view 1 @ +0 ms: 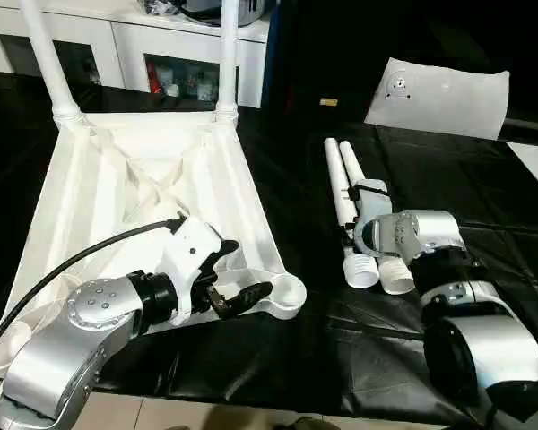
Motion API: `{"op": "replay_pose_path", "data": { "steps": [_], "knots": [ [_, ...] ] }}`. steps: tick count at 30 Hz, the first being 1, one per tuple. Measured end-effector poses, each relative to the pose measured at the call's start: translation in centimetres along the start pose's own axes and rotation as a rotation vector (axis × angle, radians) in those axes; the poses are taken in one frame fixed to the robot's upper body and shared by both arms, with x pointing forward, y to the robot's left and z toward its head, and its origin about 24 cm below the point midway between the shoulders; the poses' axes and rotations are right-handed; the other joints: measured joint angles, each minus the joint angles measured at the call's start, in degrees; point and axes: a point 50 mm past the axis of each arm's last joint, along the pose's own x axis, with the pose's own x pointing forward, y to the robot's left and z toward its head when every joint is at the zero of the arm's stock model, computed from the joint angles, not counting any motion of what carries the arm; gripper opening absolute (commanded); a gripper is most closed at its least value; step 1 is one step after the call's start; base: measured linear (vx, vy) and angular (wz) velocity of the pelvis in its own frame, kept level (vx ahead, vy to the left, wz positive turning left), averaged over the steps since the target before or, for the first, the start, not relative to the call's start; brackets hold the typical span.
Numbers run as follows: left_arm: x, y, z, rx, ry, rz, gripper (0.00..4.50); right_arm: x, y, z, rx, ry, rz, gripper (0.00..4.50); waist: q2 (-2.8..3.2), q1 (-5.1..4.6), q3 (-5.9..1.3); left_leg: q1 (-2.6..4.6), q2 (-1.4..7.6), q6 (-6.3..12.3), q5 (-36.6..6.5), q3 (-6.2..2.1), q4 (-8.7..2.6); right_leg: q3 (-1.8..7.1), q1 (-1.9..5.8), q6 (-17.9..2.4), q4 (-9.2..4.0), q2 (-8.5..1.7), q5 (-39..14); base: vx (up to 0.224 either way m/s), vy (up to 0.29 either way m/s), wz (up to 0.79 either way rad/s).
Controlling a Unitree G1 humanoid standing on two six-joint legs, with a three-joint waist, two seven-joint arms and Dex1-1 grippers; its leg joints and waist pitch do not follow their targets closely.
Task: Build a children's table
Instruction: Insert table leg to table base
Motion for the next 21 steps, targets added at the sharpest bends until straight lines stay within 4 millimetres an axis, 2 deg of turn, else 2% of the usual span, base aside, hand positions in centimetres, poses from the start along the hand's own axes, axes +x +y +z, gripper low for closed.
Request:
{"op": "replay_pose_path", "data": {
  "steps": [11, 17, 21],
  "knots": [
    [0.1, 0.3, 0.1, 0.027, -0.027, 0.038, 4.5, 0.2, -0.3, 0.0, 0.021, -0.008, 0.022, 1.94, -0.01, 0.0, -0.01, -0.06, 0.03, 0.0, 0.0, 0.02, 0.0, -0.01, -0.03, 0.0, -0.01, 0.01, 0.0, 0.0, 0.0, 0.0],
    [0.7, 0.8, 0.7, 0.033, -0.077, 0.091, 4.5, 0.2, -0.3, 0.4, 0.022, -0.055, 0.042, 1.86, -0.3, 0.06, 0.1, -0.2, 0.08, 0.01, 0.0, 0.04, 0.0, -0.04, -0.13, 0.0, -0.02, 0.01, 0.0, 0.0, 0.0, 0.0],
    [1.4, 1.3, 1.3, 0.025, -0.113, 0.152, 4.5, -0.1, -0.7, 1.2, 0.061, -0.169, 0.089, 1.85, -0.48, 0.29, 0.09, -0.52, 0.11, -0.09, 0.3, 0.08, 0.0, -0.07, -0.34, -0.1, -0.02, 0.01, 0.1, 0.0, 0.0, 0.0]
  ]
}}
